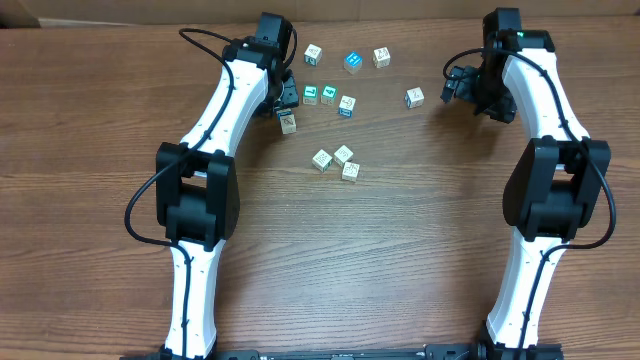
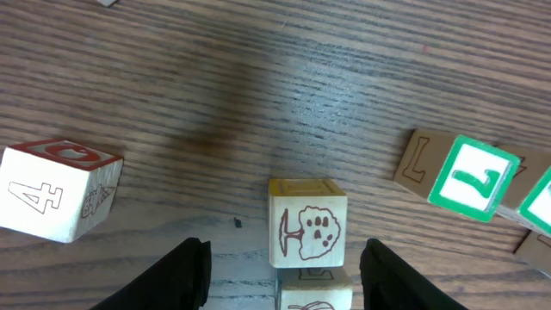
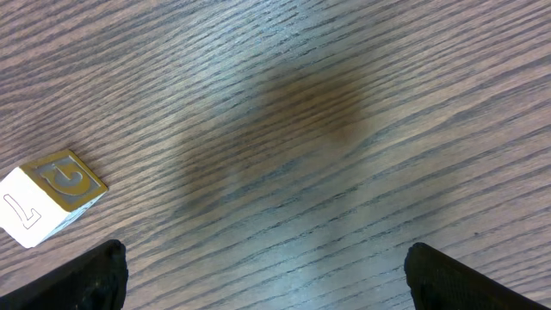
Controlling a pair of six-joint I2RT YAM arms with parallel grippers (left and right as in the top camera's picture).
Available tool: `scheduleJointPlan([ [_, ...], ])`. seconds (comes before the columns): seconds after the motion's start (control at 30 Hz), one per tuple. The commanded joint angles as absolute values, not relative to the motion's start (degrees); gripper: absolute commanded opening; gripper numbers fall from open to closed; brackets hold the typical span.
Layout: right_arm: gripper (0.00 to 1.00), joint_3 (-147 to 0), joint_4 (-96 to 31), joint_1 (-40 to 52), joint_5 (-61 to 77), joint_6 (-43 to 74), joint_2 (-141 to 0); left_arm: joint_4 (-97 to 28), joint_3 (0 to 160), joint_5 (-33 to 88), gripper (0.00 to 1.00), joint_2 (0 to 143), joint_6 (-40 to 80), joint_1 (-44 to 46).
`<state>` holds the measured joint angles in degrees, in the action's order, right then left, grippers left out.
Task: Form a circle
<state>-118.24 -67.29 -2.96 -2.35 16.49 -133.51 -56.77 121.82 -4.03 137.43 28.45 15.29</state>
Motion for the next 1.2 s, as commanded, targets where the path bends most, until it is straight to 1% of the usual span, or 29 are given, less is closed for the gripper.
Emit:
scheduleJointPlan([
  [0.0, 1.0, -119.5, -67.2, -3.0, -2.5, 16.7, -132.1, -56.8, 121.4, -2.9, 0.5, 137.6, 29.4, 15.6],
  [0.07, 1.0, -119.5, -67.1, -3.0, -2.5, 16.7, -132.1, -57.2, 121.2, -2.9, 0.45, 137.6, 29.4, 15.7],
  [0.2, 1.0, -119.5, -67.2, -3.0, -2.5, 16.7, -132.1, -58.5, 121.2, -2.9, 0.43, 137.6, 29.4, 16.2],
  [0.43, 1.0, -119.5, -67.2, -3.0, -2.5, 16.7, -132.1, -60.2, 121.2, -3.0, 0.52, 137.6, 29.3, 17.8],
  [0.57, 1.0, -119.5, -67.2, -3.0, -2.5, 16.7, -132.1, -60.9, 121.2, -3.6, 0.5, 137.6, 29.4, 18.3],
  [0.97, 1.0, -119.5, -67.2, -3.0, -2.5, 16.7, -132.1, -60.2, 118.9, -4.1, 0.51, 137.6, 29.4, 18.4],
  [1.1, 1.0, -119.5, -67.2, -3.0, -2.5, 16.7, -132.1, -56.5, 115.9, -4.7, 0.43, 137.6, 29.4, 18.4],
  [1.17, 1.0, -119.5, -67.2, -3.0, -2.5, 16.7, -132.1, -55.6, 115.4, -4.7, 0.35, 137.6, 29.4, 18.3],
])
